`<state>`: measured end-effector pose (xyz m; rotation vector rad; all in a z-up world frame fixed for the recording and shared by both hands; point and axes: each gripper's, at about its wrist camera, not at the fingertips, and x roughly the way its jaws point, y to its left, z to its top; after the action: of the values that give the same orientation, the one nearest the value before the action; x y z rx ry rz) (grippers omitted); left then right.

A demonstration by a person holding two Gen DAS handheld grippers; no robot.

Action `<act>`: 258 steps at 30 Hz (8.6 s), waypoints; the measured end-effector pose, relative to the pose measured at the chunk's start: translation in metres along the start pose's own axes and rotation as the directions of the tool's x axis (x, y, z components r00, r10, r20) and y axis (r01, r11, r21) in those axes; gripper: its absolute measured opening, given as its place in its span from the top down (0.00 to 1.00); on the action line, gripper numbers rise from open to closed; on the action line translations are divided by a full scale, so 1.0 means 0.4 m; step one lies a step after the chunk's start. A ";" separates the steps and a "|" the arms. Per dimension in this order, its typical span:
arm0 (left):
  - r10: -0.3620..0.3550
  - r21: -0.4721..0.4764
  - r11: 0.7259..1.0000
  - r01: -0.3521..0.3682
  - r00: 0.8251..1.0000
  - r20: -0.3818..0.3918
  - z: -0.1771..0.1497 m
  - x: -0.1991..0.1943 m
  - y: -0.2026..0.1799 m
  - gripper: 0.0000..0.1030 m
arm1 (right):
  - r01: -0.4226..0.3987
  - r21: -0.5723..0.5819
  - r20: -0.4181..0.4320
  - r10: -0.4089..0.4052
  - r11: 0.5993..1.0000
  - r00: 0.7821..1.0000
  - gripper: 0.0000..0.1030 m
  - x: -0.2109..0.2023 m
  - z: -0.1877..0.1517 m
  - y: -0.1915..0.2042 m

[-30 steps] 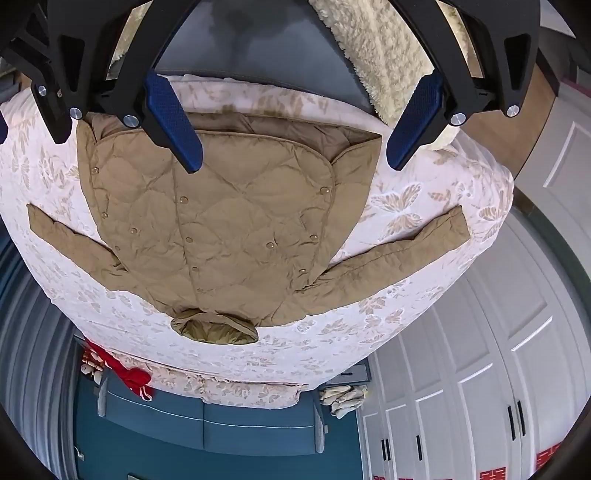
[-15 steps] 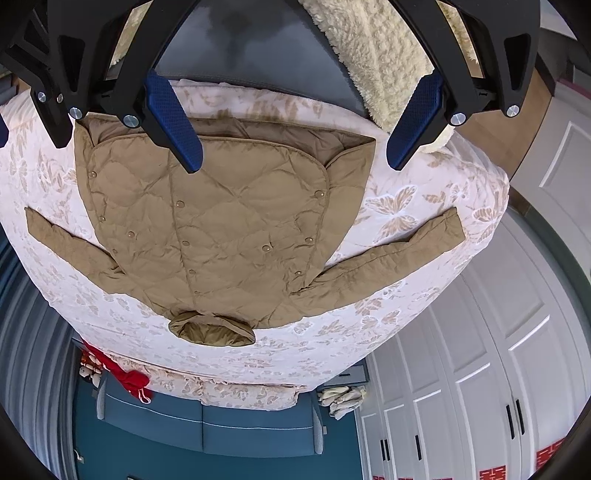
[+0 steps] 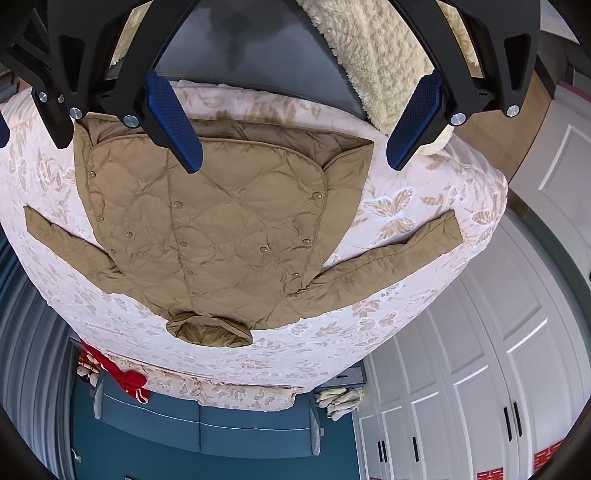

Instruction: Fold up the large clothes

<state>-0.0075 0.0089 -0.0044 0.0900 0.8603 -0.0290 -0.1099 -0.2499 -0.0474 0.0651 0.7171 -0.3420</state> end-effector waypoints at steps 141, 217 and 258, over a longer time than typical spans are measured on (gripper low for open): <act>0.030 -0.231 0.971 -0.067 0.986 -0.162 0.291 0.615 0.055 0.05 | -0.632 0.109 -0.156 0.641 0.768 0.752 0.88 0.963 0.405 0.226; -0.328 -0.244 0.917 0.316 0.945 -0.010 0.481 0.734 -0.079 0.45 | -0.295 0.079 -0.130 0.304 0.952 0.944 0.94 0.923 0.451 0.021; -0.015 -0.835 0.550 0.000 1.000 -0.009 0.110 0.646 0.816 0.19 | -0.247 -0.067 -0.115 0.239 0.967 0.964 0.48 0.754 0.305 0.237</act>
<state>0.2146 0.3329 -0.1497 -0.8396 0.8116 0.3874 0.2098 -0.2679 -0.1581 0.0945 0.8176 -0.0741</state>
